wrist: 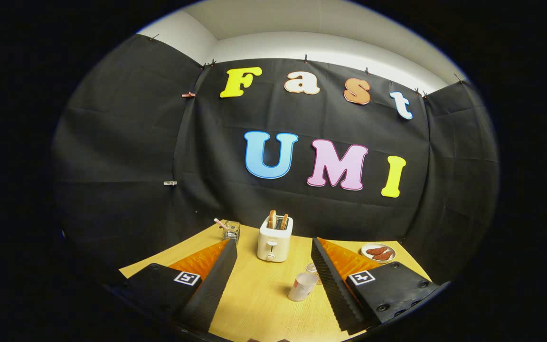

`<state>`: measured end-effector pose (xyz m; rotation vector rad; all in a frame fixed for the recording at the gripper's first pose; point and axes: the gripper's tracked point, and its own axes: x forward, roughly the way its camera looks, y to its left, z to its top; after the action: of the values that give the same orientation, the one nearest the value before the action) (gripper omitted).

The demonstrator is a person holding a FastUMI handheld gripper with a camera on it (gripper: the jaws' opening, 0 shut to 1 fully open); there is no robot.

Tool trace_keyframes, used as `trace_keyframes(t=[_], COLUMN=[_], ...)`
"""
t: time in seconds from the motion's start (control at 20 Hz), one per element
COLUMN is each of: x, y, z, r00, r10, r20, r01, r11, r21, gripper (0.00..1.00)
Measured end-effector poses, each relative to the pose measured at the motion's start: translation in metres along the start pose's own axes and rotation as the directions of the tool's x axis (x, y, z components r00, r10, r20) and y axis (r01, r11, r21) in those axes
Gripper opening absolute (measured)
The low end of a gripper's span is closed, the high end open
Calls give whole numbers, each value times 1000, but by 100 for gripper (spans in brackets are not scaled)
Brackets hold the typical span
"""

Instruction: Take the bottle from table, then pour the juice into the cup, finally place the bottle on the coaster

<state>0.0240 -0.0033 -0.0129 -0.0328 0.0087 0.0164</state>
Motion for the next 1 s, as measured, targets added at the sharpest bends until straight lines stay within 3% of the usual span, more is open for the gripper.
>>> trace_keyframes(t=[0.7,0.85,1.0], x=[21,32,45], y=[4,-6,-12], z=[-47,-65,-82], r00=[998,992,983], r10=[-12,-67,-124], r20=[-65,-107,-137], r01=[16,69,133], r11=[998,997,989], r21=[55,17,62], gripper=[97,97,97])
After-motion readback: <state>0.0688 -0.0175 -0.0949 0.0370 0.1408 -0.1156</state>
